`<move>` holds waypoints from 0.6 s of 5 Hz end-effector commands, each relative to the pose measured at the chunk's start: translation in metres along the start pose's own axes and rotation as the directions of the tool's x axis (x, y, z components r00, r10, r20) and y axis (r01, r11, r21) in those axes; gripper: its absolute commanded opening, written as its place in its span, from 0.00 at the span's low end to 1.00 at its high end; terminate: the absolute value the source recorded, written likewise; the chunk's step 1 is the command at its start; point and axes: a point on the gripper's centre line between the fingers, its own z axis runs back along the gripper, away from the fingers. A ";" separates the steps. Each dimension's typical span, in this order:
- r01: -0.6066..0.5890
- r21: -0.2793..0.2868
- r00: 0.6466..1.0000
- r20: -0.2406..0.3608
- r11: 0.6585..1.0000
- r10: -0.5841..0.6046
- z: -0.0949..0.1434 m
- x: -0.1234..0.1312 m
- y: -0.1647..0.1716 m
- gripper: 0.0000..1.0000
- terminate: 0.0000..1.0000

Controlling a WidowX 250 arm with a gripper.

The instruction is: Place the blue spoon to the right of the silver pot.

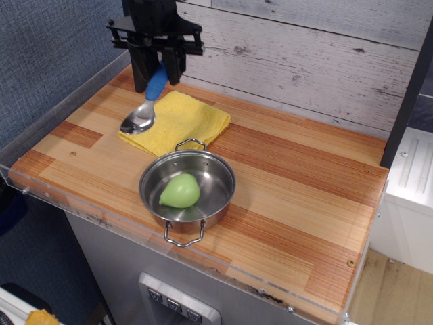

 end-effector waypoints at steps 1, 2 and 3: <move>0.008 -0.052 0.986 0.164 0.999 0.001 0.072 0.032 -0.023 0.00 0.00; 0.028 -0.087 0.979 0.204 0.996 -0.010 0.099 0.044 -0.055 0.00 0.00; 0.047 -0.114 0.979 0.201 0.992 -0.023 0.107 0.034 -0.085 0.00 0.00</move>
